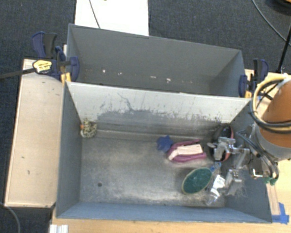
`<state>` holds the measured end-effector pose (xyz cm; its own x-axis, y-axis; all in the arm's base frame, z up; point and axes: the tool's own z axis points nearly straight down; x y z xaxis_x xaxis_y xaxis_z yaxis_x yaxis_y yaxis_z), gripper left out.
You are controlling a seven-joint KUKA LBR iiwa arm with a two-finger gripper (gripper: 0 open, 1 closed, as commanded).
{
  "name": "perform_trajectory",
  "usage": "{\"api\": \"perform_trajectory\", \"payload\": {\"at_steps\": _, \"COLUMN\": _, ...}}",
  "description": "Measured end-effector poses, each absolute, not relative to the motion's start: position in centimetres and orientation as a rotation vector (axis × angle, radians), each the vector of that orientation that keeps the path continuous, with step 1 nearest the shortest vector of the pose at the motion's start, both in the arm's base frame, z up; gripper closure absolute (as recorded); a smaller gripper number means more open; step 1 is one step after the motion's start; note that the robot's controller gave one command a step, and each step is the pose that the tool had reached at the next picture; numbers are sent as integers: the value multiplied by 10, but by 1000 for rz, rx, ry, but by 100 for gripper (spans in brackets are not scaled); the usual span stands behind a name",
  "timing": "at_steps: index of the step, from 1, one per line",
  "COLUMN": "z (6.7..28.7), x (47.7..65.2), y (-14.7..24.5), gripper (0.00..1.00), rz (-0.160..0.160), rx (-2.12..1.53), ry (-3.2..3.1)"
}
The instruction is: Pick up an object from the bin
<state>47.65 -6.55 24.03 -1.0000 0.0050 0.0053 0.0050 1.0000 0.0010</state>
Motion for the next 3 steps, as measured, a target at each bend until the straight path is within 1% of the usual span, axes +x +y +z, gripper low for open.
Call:
{"api": "perform_trajectory", "payload": {"at_steps": 1, "z": 67, "x": 517, "y": -98, "gripper": 0, "rz": -2, "rx": 429, "ry": -3109}}
{"api": "perform_trajectory", "payload": {"at_steps": 2, "z": 102, "x": 512, "y": -82, "gripper": 0, "rz": 0, "rx": 371, "ry": -3126}}
{"api": "perform_trajectory", "payload": {"at_steps": 3, "z": 111, "x": 511, "y": -92, "gripper": 0, "rz": 1, "rx": 217, "ry": -3142}}
